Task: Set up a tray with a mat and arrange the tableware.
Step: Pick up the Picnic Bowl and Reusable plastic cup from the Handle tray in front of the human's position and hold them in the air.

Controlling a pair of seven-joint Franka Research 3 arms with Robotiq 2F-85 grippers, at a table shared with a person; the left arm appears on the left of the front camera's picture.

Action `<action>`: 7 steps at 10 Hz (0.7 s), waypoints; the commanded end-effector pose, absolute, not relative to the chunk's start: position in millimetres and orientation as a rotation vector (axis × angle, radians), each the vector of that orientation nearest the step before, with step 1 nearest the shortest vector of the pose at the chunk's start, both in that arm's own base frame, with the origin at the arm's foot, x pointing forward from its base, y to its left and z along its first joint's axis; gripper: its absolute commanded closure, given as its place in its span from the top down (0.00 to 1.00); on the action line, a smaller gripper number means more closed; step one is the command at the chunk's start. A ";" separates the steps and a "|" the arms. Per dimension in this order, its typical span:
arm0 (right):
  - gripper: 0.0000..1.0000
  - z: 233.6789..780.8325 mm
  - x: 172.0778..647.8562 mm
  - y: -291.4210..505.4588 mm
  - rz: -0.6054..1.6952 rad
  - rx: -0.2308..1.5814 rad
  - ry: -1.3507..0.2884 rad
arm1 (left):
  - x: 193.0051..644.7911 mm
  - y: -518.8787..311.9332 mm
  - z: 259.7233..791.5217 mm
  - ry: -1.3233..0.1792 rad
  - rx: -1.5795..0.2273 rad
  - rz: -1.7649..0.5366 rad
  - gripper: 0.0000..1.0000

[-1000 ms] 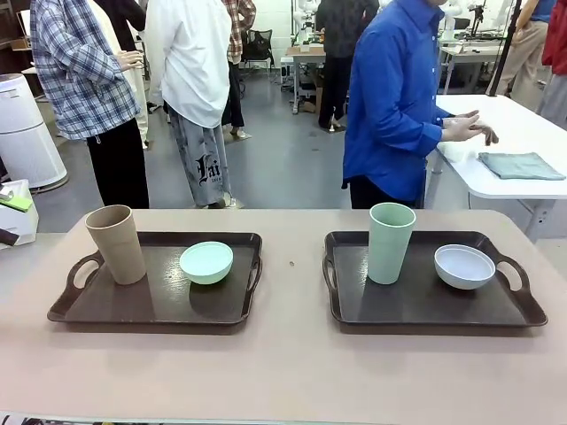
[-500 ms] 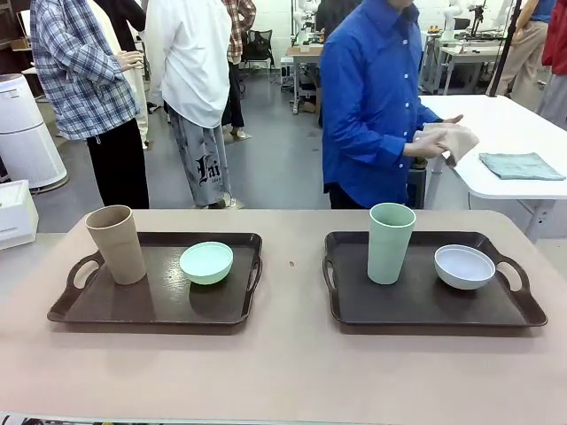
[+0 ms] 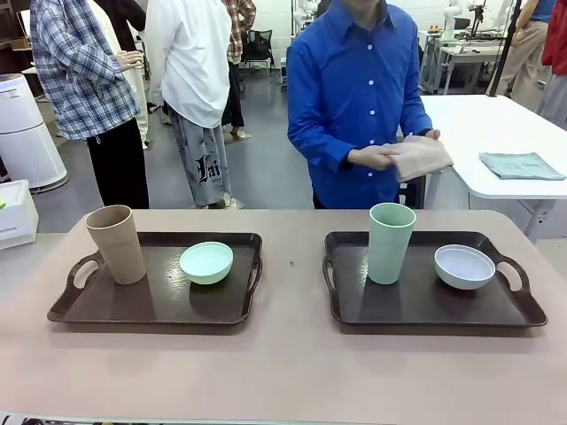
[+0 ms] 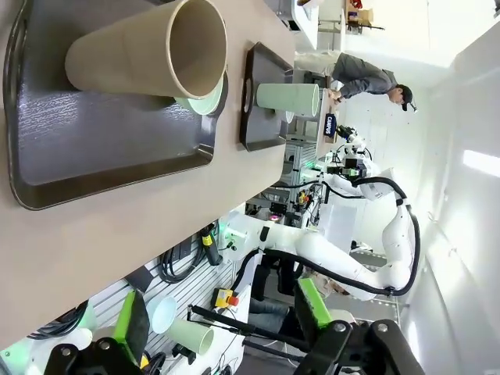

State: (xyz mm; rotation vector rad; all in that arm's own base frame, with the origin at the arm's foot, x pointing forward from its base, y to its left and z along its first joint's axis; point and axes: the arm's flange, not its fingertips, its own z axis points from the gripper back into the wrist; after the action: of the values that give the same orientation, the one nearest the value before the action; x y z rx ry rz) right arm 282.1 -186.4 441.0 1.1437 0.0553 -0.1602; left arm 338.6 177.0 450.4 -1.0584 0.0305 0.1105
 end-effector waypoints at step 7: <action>1.00 439.7 279.1 -183.9 -0.149 1.154 0.043 | 332.3 177.0 450.6 0.019 -1.067 0.104 1.00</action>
State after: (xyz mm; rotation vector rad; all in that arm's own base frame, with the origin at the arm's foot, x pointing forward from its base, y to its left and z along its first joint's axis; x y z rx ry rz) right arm 282.5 -185.7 441.1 1.1417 0.0562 -0.1584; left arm 337.5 178.7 450.4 -1.0576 0.0277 0.1152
